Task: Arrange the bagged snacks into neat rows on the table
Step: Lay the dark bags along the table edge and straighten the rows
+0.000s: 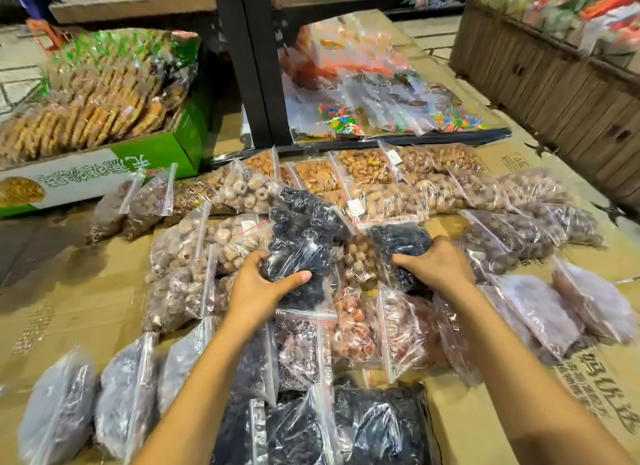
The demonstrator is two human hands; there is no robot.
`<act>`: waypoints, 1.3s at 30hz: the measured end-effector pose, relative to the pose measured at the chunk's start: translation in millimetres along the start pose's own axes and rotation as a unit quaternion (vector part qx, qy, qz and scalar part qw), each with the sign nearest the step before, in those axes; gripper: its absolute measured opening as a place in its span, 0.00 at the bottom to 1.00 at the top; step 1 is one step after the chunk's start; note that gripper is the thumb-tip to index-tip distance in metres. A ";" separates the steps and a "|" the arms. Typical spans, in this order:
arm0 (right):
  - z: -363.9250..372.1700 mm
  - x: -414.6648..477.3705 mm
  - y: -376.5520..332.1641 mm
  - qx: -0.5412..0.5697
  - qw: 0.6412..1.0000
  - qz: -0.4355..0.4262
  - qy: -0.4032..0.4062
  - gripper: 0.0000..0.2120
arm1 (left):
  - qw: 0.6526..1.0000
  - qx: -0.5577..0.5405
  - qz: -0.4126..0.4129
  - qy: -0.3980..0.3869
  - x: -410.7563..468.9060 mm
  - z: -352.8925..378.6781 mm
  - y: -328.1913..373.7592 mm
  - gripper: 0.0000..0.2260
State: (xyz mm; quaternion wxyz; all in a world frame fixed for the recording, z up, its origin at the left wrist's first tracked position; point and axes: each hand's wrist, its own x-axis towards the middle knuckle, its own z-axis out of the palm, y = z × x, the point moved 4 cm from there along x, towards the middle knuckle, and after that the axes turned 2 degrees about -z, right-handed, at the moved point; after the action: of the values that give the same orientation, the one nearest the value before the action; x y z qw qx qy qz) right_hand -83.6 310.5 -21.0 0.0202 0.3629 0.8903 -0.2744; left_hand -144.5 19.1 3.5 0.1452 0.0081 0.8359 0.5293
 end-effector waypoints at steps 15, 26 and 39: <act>-29.9 -179.4 -29.2 0.494 0.852 -0.073 0.159 0.31 | 0.955 -0.292 0.054 -0.020 -29.0 -93.3 -20.2 0.45; 77.9 -323.0 2.4 0.464 0.872 0.049 0.149 0.14 | 0.974 -0.130 0.127 -0.134 -114.0 -157.4 -66.2 0.24; 109.7 -441.9 40.2 0.449 0.886 0.048 0.105 0.19 | 0.994 -0.088 0.044 -0.048 -239.6 -242.6 -111.8 0.14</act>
State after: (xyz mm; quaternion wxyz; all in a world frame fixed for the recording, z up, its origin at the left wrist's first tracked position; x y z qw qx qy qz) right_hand 250.1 -1.9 -29.3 -0.2257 0.4019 0.6503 -0.6039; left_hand 39.6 -284.1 56.8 0.1623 0.0574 0.7771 0.6054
